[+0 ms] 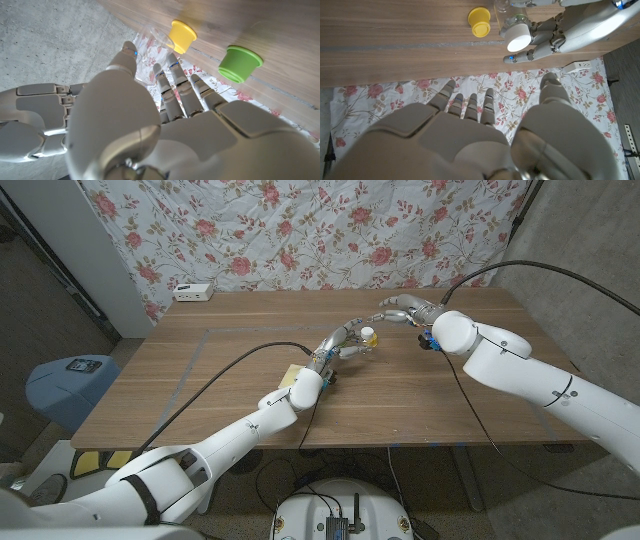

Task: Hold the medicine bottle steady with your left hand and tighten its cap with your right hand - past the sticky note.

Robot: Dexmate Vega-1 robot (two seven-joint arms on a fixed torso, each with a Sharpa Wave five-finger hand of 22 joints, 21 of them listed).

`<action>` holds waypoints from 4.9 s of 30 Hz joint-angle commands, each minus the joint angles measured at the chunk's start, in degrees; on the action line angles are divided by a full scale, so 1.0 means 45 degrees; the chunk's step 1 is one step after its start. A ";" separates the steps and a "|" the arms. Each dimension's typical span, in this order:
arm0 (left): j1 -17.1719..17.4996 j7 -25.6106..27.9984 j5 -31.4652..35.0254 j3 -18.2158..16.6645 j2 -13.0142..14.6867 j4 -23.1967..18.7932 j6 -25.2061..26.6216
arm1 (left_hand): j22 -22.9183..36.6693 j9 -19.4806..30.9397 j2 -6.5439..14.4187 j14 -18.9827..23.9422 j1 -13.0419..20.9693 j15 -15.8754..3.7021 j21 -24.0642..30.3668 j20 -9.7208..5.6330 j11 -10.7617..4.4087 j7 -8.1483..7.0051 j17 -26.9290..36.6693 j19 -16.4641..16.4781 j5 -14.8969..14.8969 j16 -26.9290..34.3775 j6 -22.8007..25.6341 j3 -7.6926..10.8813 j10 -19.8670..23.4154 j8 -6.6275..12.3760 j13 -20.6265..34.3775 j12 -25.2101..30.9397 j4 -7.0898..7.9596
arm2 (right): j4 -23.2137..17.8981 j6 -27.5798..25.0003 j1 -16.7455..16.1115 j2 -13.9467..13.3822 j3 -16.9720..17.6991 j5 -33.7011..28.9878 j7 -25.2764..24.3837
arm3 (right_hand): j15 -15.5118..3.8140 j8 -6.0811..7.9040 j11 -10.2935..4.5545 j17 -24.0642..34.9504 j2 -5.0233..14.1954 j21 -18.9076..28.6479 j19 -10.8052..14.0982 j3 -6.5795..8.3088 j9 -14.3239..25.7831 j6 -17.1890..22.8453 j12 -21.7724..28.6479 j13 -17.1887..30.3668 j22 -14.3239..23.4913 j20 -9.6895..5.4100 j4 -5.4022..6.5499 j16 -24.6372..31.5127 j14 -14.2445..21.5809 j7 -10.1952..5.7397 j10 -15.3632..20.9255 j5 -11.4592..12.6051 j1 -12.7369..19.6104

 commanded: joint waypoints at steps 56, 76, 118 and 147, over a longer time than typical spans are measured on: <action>0.0223 0.0102 0.0196 0.0027 0.0218 -0.0484 0.0163 | 0.0023 0.0033 -0.0061 0.0210 -0.0290 -0.1179 -0.0012 -0.1816 -0.0376 -0.0149 -0.0013 0.0077 0.0051 0.0002 0.0141 0.0326 0.0664 -0.0028 0.0043 0.0062 0.0015 | 0.0461 -0.2251 0.3371 0.0585 -0.3993 -0.4642 0.4658 | 0.0343 0.0449 0.0130 0.0032 0.0176 0.0147 -0.0401 0.0301 0.0292 0.1162 0.0109 0.0043 0.0051 0.0320 -0.0089 0.0133 -0.0610 -0.0375 -0.1004 -0.0370 0.0801; 0.0355 0.0184 0.0298 0.0011 0.0234 -0.0673 0.0236 | 0.0023 0.0034 -0.0075 0.0226 -0.0330 -0.1200 -0.0016 -0.1831 -0.0394 -0.0138 -0.0015 0.0048 0.0055 -0.0003 0.0165 0.0429 0.0683 -0.0034 0.0045 0.0052 -0.0009 | 0.0254 -0.2370 0.3038 0.0674 -0.3891 -0.5193 0.5047 | 0.0306 0.0597 0.0107 0.0024 0.0278 0.0183 -0.0277 0.0494 0.0365 0.1526 0.0178 0.0042 0.0049 0.0299 -0.0147 0.0171 -0.0538 -0.0427 -0.0903 -0.0412 0.1241; 0.0281 0.0236 0.0325 0.0068 0.0120 -0.0540 0.0322 | 0.0023 0.0036 -0.0079 0.0263 -0.0450 -0.1187 -0.0008 -0.1842 -0.0388 -0.0159 -0.0013 0.0048 0.0053 -0.0002 0.0270 0.0637 0.0748 -0.0028 0.0050 0.0059 -0.0010 | 0.1057 -0.1660 0.2818 0.1290 -0.3730 -0.5469 0.4972 | 0.0290 0.1145 0.0049 0.0007 0.0465 0.0250 0.0130 0.0839 0.0549 0.2924 0.0316 0.0038 0.0052 0.0232 -0.0138 0.0288 -0.0076 -0.0532 -0.0418 -0.0488 0.2095; 0.0396 0.0234 0.0346 0.0056 0.0223 -0.0732 0.0310 | 0.0022 0.0037 -0.0094 0.0297 -0.0557 -0.1179 -0.0006 -0.1835 -0.0430 -0.0196 -0.0011 0.0061 0.0049 0.0001 0.0296 0.0764 0.0745 -0.0031 0.0052 0.0046 -0.0008 | 0.0986 -0.1847 0.2361 0.1477 -0.3629 -0.6190 0.4628 | 0.0005 0.1789 -0.0054 0.0005 0.0393 0.0291 0.0606 0.0978 0.0712 0.4456 0.0450 0.0031 0.0058 0.0103 -0.0110 0.0397 0.0573 -0.0650 0.0443 -0.0589 0.2734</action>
